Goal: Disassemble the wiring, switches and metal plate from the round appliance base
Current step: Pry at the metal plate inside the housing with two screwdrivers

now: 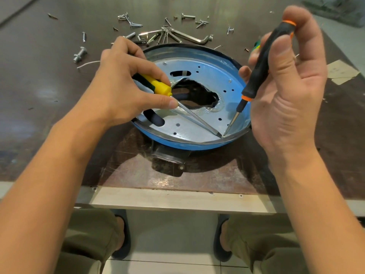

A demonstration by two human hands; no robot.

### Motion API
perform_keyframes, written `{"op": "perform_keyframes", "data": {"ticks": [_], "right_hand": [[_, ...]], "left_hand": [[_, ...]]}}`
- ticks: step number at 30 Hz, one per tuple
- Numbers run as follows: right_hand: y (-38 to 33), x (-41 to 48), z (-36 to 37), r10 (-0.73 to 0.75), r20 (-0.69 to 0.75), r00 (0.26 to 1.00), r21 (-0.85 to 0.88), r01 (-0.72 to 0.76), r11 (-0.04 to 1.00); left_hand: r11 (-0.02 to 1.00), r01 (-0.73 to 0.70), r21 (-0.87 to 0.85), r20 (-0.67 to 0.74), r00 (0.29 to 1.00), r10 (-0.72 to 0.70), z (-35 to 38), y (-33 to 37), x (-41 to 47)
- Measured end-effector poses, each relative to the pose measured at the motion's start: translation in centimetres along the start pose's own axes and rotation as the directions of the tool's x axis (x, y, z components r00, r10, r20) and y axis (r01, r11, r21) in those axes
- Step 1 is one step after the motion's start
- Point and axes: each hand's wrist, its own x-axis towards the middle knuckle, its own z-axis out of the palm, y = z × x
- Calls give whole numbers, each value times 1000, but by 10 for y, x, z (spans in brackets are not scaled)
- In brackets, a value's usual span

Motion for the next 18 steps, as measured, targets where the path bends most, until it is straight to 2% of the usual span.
{"op": "perform_keyframes", "data": {"ticks": [5, 10, 15, 18], "right_hand": [[-1, -1, -4, 33, -2, 999, 110, -33, 993], [0, -1, 0, -25, 23, 999, -11, 26, 1000], [-3, 0, -2, 34, 32, 999, 55, -35, 998], [-3, 0, 0, 18, 24, 1000, 21, -19, 1000]], "left_hand": [[1000, -4, 0, -5, 1000, 4, 0, 0, 0], [1000, 0, -3, -3, 1000, 0, 1, 0, 0], [1000, 0, -4, -7, 1000, 0, 0, -1, 0], [1000, -1, -1, -6, 1000, 0, 1, -1, 0]]}}
